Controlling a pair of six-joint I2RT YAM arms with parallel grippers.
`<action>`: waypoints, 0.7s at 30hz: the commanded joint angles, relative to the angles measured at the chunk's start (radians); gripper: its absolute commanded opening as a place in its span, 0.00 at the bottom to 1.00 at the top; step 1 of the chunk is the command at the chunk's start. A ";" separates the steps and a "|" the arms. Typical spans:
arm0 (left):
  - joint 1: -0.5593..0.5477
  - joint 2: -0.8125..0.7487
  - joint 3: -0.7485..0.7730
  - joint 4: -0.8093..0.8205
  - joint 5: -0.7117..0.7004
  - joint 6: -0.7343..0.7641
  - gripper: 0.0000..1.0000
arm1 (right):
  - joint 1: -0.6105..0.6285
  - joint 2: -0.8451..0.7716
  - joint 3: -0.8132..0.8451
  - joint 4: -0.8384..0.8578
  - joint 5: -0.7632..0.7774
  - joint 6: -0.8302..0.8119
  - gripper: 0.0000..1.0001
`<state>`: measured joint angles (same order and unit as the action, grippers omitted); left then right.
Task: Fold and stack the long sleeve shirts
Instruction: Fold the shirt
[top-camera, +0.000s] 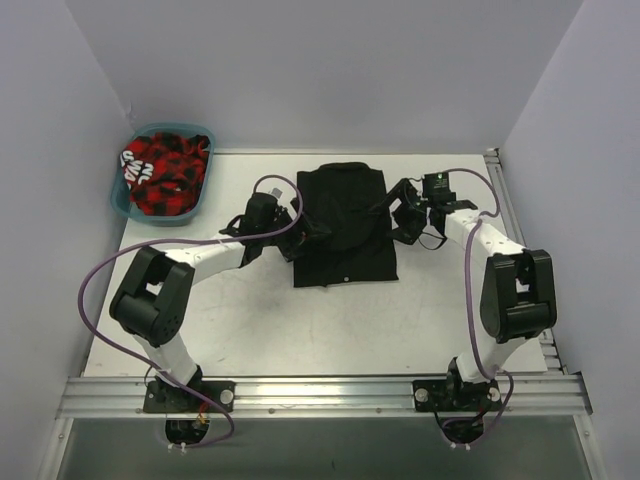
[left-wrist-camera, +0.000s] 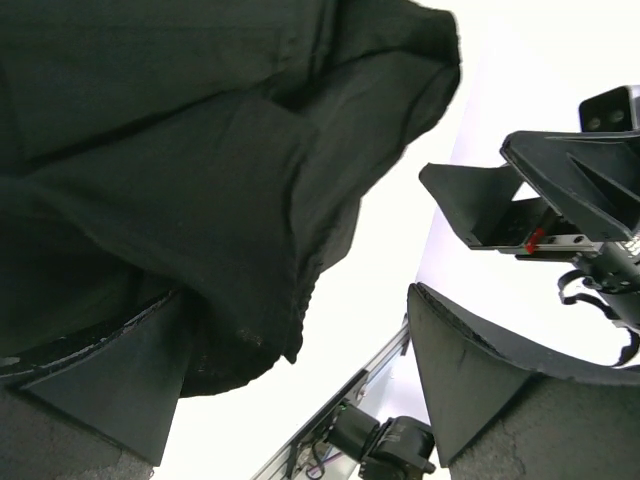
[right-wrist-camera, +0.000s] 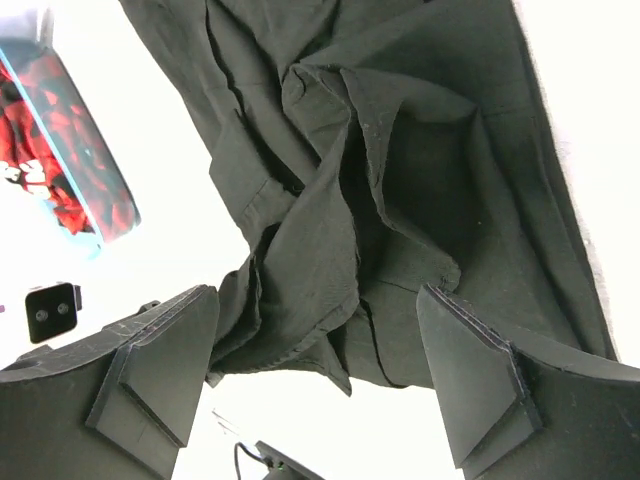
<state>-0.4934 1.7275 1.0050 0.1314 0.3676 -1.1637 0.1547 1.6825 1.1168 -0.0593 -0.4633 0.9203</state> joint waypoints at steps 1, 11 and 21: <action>0.006 -0.046 -0.020 0.028 -0.010 0.032 0.93 | 0.028 0.005 -0.018 -0.007 0.008 -0.014 0.82; 0.006 -0.051 -0.019 0.010 -0.015 0.058 0.94 | 0.062 0.043 -0.038 -0.001 0.118 -0.054 0.82; 0.006 -0.046 -0.014 0.007 -0.010 0.062 0.93 | 0.114 0.132 0.052 0.030 0.088 -0.031 0.81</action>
<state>-0.4934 1.7241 0.9783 0.1238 0.3634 -1.1206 0.2573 1.8156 1.1118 -0.0433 -0.3710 0.8879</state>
